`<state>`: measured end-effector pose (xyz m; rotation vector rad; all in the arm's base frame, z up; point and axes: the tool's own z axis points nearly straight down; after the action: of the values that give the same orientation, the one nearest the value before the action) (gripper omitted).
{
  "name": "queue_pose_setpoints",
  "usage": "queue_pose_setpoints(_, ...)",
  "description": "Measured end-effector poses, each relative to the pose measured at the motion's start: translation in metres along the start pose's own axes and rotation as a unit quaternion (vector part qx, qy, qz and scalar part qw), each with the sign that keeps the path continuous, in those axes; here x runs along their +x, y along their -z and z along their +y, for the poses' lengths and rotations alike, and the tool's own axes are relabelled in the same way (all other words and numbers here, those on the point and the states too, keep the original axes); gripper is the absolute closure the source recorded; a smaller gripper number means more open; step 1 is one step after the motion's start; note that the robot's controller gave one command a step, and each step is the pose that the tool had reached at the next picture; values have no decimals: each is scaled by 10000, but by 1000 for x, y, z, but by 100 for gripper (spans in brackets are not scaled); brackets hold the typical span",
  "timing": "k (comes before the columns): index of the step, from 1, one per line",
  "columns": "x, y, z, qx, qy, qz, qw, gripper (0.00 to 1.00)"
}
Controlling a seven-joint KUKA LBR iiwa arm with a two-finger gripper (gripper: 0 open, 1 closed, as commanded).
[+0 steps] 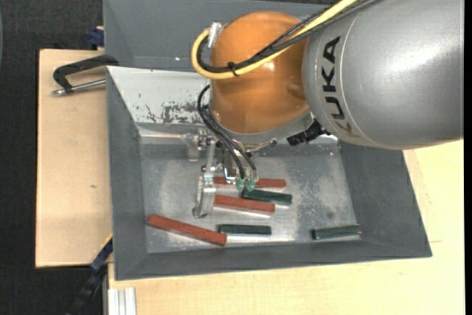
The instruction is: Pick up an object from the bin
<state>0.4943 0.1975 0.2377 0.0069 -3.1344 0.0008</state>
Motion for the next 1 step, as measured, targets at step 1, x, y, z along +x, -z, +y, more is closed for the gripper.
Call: queue_pose_setpoints(1, -2, 4, -1, -13, -18, -41, 10000, 0)
